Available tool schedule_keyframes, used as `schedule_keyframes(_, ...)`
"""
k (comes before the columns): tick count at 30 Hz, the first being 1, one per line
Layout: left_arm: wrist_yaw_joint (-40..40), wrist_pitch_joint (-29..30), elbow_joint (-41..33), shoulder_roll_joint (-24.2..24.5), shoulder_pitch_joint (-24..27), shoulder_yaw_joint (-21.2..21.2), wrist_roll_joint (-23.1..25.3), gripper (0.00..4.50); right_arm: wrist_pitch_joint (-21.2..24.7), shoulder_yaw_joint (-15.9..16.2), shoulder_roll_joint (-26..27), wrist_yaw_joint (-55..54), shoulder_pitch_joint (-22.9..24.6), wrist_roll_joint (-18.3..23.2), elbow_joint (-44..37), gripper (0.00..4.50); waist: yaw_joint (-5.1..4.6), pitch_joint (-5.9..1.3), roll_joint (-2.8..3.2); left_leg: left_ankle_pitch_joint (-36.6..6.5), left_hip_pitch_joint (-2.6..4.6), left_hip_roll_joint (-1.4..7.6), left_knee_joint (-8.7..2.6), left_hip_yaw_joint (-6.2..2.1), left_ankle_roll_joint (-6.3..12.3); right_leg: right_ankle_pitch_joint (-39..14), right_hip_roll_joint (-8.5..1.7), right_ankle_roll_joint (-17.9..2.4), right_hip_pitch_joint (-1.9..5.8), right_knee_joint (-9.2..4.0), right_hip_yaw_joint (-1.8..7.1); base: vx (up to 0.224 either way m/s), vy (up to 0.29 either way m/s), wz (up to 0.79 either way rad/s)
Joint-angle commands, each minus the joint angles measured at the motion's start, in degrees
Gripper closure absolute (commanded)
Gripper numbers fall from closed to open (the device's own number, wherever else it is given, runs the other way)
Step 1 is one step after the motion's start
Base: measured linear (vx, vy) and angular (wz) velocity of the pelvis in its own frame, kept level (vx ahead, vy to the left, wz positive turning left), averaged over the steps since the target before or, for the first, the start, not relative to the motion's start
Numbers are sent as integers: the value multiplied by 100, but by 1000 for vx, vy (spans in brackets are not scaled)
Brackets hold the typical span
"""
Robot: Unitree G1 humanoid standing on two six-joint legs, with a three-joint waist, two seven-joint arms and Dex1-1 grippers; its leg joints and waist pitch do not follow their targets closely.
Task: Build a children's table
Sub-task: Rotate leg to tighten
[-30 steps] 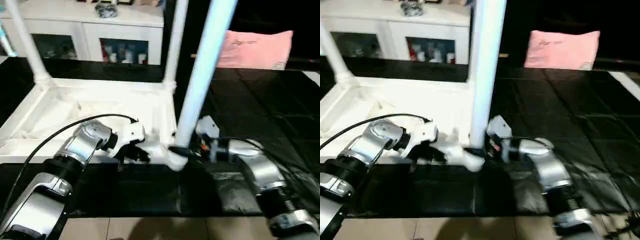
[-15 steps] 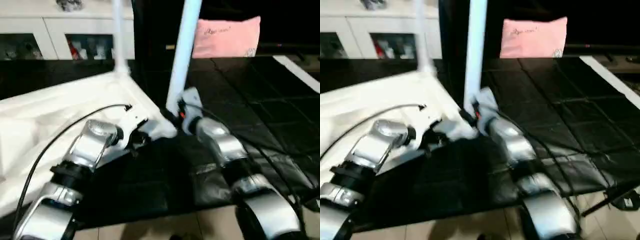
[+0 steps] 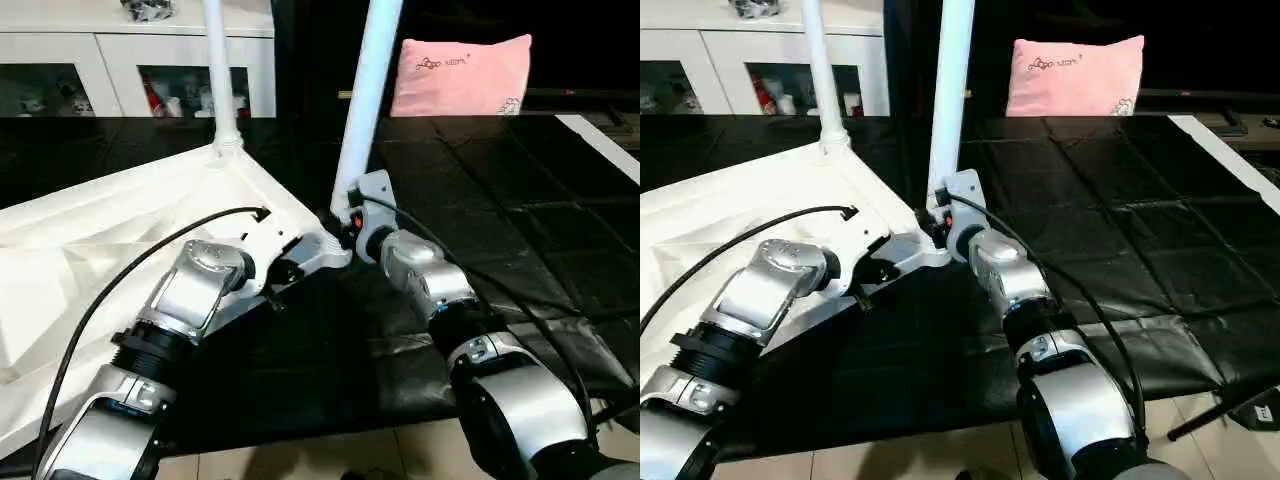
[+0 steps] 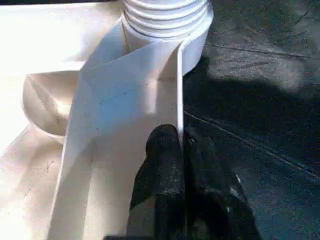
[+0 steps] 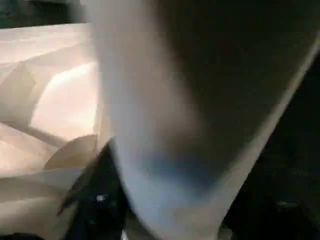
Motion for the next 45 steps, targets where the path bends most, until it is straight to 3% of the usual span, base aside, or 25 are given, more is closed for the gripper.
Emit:
schedule_keyframes(1, -34, -291, -256, 57, -272, 33, -92, 450, 208, -75, -115, -225, 278, -115, 479, 154, 43, -382, 158, -938, -12, 162, -383, -50, 122, -1204, -381, -1022, 397, -349, 424, 0, 0, 0)
schedule_keyframes(9, 36, -672, 212, 149, -382, 36, 1, 450, -41, -111, -184, 107, 782, -48, -137, 95, 147, -386, 164, -903, -1, 153, -379, -29, 154, -1247, -380, -945, 403, -381, 427, 0, 0, 0)
schedule_keyframes(12, -22, -1019, 472, 218, -469, -30, 3, 450, 50, -6, -311, 584, 1431, 84, -1085, 70, 171, -363, 189, -1035, -4, 129, -383, -29, 195, -1440, -361, -791, 419, -446, 414, 0, 0, 0)
schedule_keyframes(13, -27, -1040, 486, 221, -473, -33, 3, 450, 60, -4, -317, 600, 1460, 92, -1128, 62, 171, -377, 170, -1034, -16, 138, -389, -43, 203, -1496, -372, -754, 433, -429, 411, 0, 0, 0)
schedule_keyframes(14, -114, -1097, 544, 237, -490, -52, -20, 450, 93, 50, -397, 762, 1673, 130, -1452, 62, 170, -373, 203, -1041, -9, 145, -393, -50, 191, -1552, -371, -762, 418, -436, 405, 0, 0, 0)
schedule_keyframes(20, -761, -1690, 755, 423, -464, -270, -100, 450, 369, 25, -943, 1427, 2353, 430, -2787, 7, 190, -376, 172, -925, -37, 128, -379, -49, 271, -1507, -366, -735, 443, -439, 406, 0, 0, 0)
schedule_keyframes(22, -848, -1844, 814, 452, -463, -305, -97, 450, 396, 16, -1022, 1511, 2420, 449, -2933, 7, 189, -360, 182, -933, -39, 114, -369, -37, 316, -1608, -360, -712, 428, -468, 400, 0, 0, 0)
schedule_keyframes(25, -1204, -2305, 1053, 553, -463, -405, -127, 450, 424, 132, -1429, 2071, 2630, 453, -3406, 7, 231, -354, 198, -930, -14, 120, -366, -36, 345, -1769, -367, -641, 420, -492, 399, 0, 0, 0)
schedule_keyframes(26, -1466, -2503, 1197, 622, -475, -469, -142, 450, 365, 283, -1821, 2550, 2738, 351, -3654, 7, 250, -354, 196, -908, -8, 127, -366, -30, 377, -1695, -357, -656, 411, -484, 403, 0, 0, 0)
schedule_keyframes(27, -1634, -2642, 1248, 628, -476, -462, -203, 450, 331, 346, -2005, 2766, 2766, 316, -3728, 7, 305, -356, 199, -879, 12, 139, -365, -26, 392, -1567, -358, -678, 408, -467, 415, 0, 0, 0)
schedule_keyframes(31, -2175, -3014, 1351, 670, -487, -524, -337, 450, 348, 477, -2490, 3528, 2749, 396, -3849, 7, 350, -352, 182, -885, -6, 139, -365, -22, 400, -1469, -367, -788, 422, -442, 418, 0, 0, 0)
schedule_keyframes(33, -2607, -3492, 1451, 761, -501, -697, -307, 450, 416, 589, -2777, 4122, 2659, 466, -3879, 7, 394, -348, 156, -934, -12, 128, -361, -21, 455, -1712, -379, -689, 436, -479, 412, 0, 0, 0)
schedule_keyframes(37, -3004, -3782, 1510, 784, -522, -782, -382, 450, 416, 756, -2969, 4565, 2527, 493, -3853, 7, 465, -343, 169, -955, 22, 157, -372, -22, 411, -1888, -385, -655, 411, -490, 403, 0, 0, 0)
schedule_keyframes(45, -3526, -4070, 1454, 772, -524, -896, -416, 450, 465, 1096, -3032, 5500, 2224, 564, -3797, 7, 559, -361, 148, -844, 31, 188, -361, -17, 385, -1698, -399, -753, 409, -438, 419, 0, 0, 0)
